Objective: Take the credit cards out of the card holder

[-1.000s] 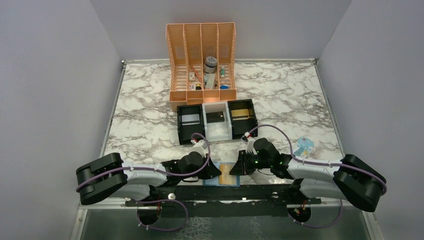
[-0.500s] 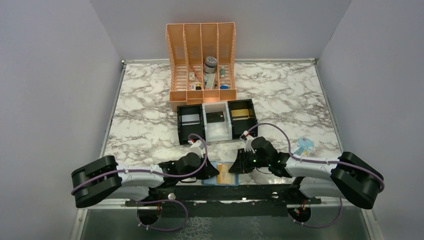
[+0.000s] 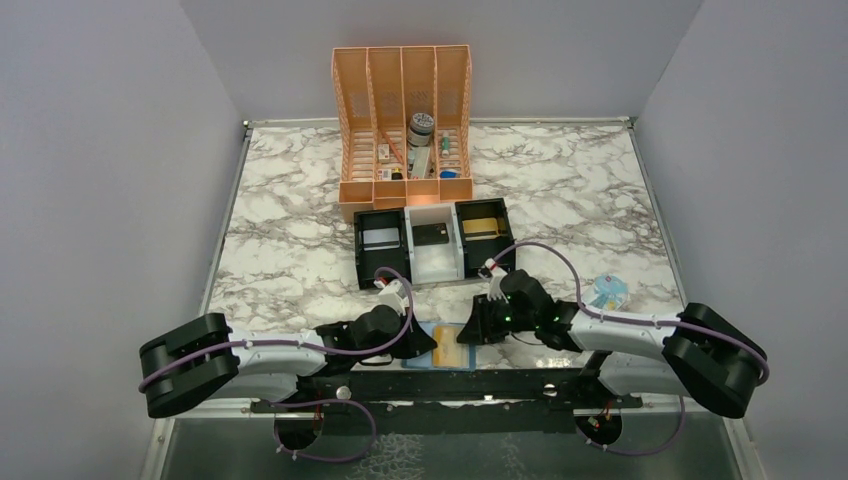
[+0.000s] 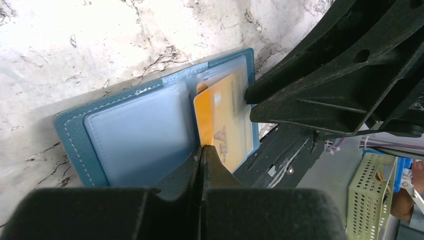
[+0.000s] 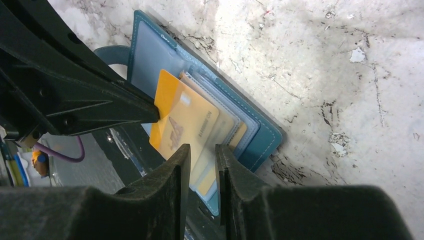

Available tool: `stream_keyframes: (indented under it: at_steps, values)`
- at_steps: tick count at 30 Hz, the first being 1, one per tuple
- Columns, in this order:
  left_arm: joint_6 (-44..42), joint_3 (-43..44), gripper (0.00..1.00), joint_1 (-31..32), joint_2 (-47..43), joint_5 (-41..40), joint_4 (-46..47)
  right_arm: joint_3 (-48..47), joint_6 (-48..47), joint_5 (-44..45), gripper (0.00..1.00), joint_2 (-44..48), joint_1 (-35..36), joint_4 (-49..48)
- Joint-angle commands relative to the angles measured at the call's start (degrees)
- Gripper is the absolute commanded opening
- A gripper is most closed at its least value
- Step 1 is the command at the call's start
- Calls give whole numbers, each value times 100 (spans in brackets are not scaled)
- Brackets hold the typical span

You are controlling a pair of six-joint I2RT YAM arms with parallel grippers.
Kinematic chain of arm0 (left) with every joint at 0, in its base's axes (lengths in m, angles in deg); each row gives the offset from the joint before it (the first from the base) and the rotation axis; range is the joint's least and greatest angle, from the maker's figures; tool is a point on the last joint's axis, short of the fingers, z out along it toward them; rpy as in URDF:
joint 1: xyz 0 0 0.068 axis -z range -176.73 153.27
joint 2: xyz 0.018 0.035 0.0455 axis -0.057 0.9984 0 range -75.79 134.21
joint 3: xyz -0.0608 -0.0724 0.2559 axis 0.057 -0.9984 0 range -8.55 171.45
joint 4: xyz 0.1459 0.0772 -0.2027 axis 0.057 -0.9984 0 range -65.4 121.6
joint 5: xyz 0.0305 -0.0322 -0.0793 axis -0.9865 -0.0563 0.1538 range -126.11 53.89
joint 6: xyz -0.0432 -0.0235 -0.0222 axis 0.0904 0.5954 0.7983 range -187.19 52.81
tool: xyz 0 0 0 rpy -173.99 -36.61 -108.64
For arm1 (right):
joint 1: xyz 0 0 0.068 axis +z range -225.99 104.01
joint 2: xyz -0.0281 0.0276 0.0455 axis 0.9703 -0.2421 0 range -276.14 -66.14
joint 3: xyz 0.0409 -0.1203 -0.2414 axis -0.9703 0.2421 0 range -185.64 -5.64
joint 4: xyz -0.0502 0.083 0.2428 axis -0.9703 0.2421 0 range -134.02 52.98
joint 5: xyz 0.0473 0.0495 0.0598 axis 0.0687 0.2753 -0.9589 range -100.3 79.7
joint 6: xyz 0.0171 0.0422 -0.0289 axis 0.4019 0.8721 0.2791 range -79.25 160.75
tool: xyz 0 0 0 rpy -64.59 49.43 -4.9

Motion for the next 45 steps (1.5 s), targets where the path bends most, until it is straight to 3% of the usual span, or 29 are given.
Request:
stream_keyframes:
  at_steps: [1, 5, 9, 13, 21, 25, 31, 40, 45]
  values:
    - [-49, -42, 0, 47, -28, -212, -169, 120, 63, -80, 27, -293, 34, -342]
    - [-46, 9, 5, 45, 44, -180, -169, 325, 122, -82, 27, -614, 33, -656]
    - [-13, 13, 19, 45, 53, -118, -169, 540, 381, 134, 26, -639, 34, -807]
    - [0, -9, 20, 47, -3, -112, -160, 687, 507, 303, 26, -452, 34, -815]
    - [-4, -32, 0, 47, -81, -186, -170, 246, 46, 184, 27, 84, 34, -85]
    - [-16, -28, 0, 46, -119, -188, -169, 25, -71, -133, 28, 165, 34, -14]
    - [-43, -16, 0, 43, -209, -237, -213, -21, 136, -685, 28, -221, 126, -767]
    - [-100, -4, 0, 47, -400, -304, -520, -16, 296, 17, 28, -861, 166, -613]
    - [-114, 38, 0, 49, -767, -645, -1190, 198, 449, 152, 28, -889, 166, -733]
